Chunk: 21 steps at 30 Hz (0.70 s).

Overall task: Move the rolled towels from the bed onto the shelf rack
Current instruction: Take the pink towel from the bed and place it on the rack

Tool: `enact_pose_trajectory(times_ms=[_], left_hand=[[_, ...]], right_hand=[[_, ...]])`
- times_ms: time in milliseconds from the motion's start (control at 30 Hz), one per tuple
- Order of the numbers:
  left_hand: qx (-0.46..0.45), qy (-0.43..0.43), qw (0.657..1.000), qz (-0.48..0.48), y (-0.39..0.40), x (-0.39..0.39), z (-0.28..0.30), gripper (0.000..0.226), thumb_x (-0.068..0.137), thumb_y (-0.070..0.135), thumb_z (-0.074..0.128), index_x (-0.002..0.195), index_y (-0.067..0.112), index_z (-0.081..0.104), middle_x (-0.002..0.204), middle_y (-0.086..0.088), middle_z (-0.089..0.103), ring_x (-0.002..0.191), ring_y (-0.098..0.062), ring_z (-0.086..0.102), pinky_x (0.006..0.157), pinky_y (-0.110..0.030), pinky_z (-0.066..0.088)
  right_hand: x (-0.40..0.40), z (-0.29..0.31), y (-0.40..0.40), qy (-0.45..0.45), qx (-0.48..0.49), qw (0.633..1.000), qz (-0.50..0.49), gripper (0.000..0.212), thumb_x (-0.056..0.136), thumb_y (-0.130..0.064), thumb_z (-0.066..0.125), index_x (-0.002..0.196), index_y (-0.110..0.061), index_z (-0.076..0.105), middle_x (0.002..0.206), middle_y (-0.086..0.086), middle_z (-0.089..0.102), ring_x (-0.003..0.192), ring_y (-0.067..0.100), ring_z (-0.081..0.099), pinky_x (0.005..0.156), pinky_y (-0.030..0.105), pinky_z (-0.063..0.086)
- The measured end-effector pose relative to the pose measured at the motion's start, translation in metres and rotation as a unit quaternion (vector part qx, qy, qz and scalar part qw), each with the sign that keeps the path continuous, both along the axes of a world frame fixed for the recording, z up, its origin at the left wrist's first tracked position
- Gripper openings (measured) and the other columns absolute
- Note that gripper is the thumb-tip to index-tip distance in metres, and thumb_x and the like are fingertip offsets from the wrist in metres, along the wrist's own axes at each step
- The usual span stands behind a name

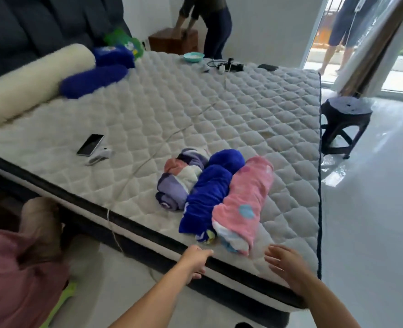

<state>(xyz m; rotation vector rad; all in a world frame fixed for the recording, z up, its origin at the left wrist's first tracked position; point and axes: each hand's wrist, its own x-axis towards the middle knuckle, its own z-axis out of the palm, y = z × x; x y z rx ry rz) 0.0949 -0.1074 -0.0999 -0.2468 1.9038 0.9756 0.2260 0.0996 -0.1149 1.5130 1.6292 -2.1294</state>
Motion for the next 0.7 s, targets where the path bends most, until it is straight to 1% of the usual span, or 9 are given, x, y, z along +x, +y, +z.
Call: enact_pose_trajectory(times_ms=[167, 200, 267, 367, 400, 500, 533, 600, 700], left_hand=[[0.026, -0.069, 0.997, 0.037, 0.045, -0.036, -0.018, 0.058, 0.086, 0.04, 0.063, 0.132, 0.012, 0.042, 0.123, -0.005, 0.052, 0.105, -0.023, 0.055, 0.088, -0.037, 0.049], [0.032, -0.086, 0.995, 0.044, 0.054, -0.042, -0.022, 0.06, 0.084, 0.041, 0.065, 0.131, 0.011, 0.044, 0.124, -0.005, 0.054, 0.106, -0.023, 0.055, 0.089, -0.039, 0.049], [0.032, -0.122, 0.99, 0.061, 0.073, -0.053, -0.03, 0.065, 0.08, 0.045, 0.069, 0.131, 0.012, 0.047, 0.123, -0.007, 0.056, 0.106, -0.023, 0.055, 0.086, -0.04, 0.049], [0.02, -0.172, 0.981, 0.089, 0.1, -0.068, -0.035, 0.082, 0.072, 0.05, 0.075, 0.138, 0.015, 0.043, 0.133, -0.009, 0.053, 0.113, -0.028, 0.054, 0.085, -0.045, 0.05], [0.012, -0.18, 0.979, 0.097, 0.109, -0.073, -0.035, 0.085, 0.072, 0.05, 0.075, 0.14, 0.015, 0.038, 0.138, -0.012, 0.048, 0.116, -0.03, 0.052, 0.087, -0.047, 0.05], [-0.018, -0.206, 0.971, 0.117, 0.127, -0.086, -0.034, 0.089, 0.075, 0.049, 0.074, 0.144, 0.015, 0.029, 0.144, -0.016, 0.039, 0.109, -0.033, 0.05, 0.094, -0.049, 0.048], [-0.028, -0.215, 0.969, 0.12, 0.13, -0.09, -0.033, 0.091, 0.074, 0.048, 0.075, 0.145, 0.016, 0.028, 0.145, -0.016, 0.037, 0.112, -0.034, 0.05, 0.095, -0.05, 0.047], [-0.049, -0.222, 0.967, 0.115, 0.136, -0.097, -0.036, 0.095, 0.072, 0.047, 0.076, 0.146, 0.018, 0.025, 0.147, -0.015, 0.034, 0.123, -0.037, 0.047, 0.095, -0.052, 0.047], [-0.077, -0.232, 0.963, 0.109, 0.141, -0.101, -0.036, 0.094, 0.072, 0.047, 0.076, 0.146, 0.018, 0.024, 0.145, -0.016, 0.035, 0.124, -0.038, 0.046, 0.093, -0.052, 0.047]], right_hand=[[-0.048, -0.024, 0.038, -0.014, -0.044, 0.998, -0.043, 0.021, 0.095, -0.015, 0.053, 0.113, -0.007, 0.057, 0.102, 0.011, 0.06, 0.099, 0.025, 0.056, 0.087, 0.037, 0.045], [-0.062, -0.029, 0.047, -0.021, -0.047, 0.998, -0.035, 0.024, 0.094, -0.019, 0.054, 0.115, -0.008, 0.057, 0.103, 0.01, 0.059, 0.099, 0.023, 0.055, 0.085, 0.036, 0.045], [-0.093, -0.036, 0.067, -0.032, -0.05, 0.998, -0.013, 0.028, 0.092, -0.024, 0.058, 0.117, -0.011, 0.058, 0.093, 0.005, 0.057, 0.095, 0.019, 0.053, 0.081, 0.033, 0.043], [-0.134, -0.043, 0.097, -0.047, -0.036, 0.998, 0.01, 0.033, 0.087, -0.03, 0.066, 0.112, -0.01, 0.059, 0.076, 0.003, 0.051, 0.072, 0.016, 0.049, 0.066, 0.029, 0.039], [-0.146, -0.045, 0.107, -0.055, -0.031, 0.998, 0.015, 0.04, 0.084, -0.034, 0.069, 0.112, -0.009, 0.057, 0.079, 0.005, 0.053, 0.072, 0.017, 0.05, 0.066, 0.031, 0.04], [-0.172, -0.057, 0.13, -0.076, -0.022, 0.997, 0.026, 0.066, 0.072, -0.046, 0.077, 0.12, -0.008, 0.054, 0.112, 0.009, 0.058, 0.098, 0.025, 0.054, 0.081, 0.038, 0.042], [-0.178, -0.059, 0.135, -0.075, -0.031, 0.996, 0.025, 0.073, 0.069, -0.048, 0.078, 0.125, -0.008, 0.052, 0.119, 0.008, 0.057, 0.105, 0.027, 0.054, 0.084, 0.039, 0.042], [-0.189, -0.063, 0.14, -0.078, -0.039, 0.996, 0.022, 0.083, 0.065, -0.048, 0.081, 0.131, -0.009, 0.049, 0.124, 0.007, 0.057, 0.11, 0.028, 0.053, 0.088, 0.04, 0.042], [-0.198, -0.067, 0.138, -0.079, -0.065, 0.995, 0.018, 0.089, 0.058, -0.047, 0.085, 0.132, -0.015, 0.047, 0.126, 0.006, 0.056, 0.113, 0.029, 0.054, 0.097, 0.045, 0.046]])
